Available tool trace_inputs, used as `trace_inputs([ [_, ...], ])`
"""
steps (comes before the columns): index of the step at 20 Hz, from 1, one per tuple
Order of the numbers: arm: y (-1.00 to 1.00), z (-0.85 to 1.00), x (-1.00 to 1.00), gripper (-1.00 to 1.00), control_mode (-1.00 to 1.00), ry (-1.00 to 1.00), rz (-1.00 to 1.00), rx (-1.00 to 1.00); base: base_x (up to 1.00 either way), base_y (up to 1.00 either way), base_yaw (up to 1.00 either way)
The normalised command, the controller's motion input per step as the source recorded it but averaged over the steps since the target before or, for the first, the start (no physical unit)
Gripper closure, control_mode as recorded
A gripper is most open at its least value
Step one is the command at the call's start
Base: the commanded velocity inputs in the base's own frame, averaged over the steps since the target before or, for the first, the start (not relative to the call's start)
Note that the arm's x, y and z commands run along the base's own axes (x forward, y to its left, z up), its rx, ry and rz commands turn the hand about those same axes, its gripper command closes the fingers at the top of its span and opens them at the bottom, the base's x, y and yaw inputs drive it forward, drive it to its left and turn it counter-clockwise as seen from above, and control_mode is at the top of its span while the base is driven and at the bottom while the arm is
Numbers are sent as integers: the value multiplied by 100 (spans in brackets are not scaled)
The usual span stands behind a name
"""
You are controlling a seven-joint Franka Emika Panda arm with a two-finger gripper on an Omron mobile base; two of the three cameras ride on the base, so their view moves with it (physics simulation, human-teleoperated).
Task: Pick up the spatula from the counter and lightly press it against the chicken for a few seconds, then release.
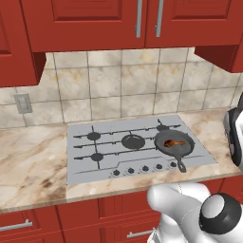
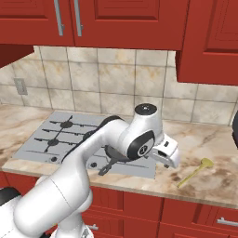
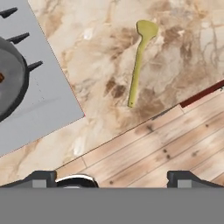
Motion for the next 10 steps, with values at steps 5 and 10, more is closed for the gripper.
trace_inputs([
  [5,-44,-12,0,-100,-100,0,0,0,0,0,0],
  [10,-29,-13,0,-100,-100,0,0,0,0,0,0],
])
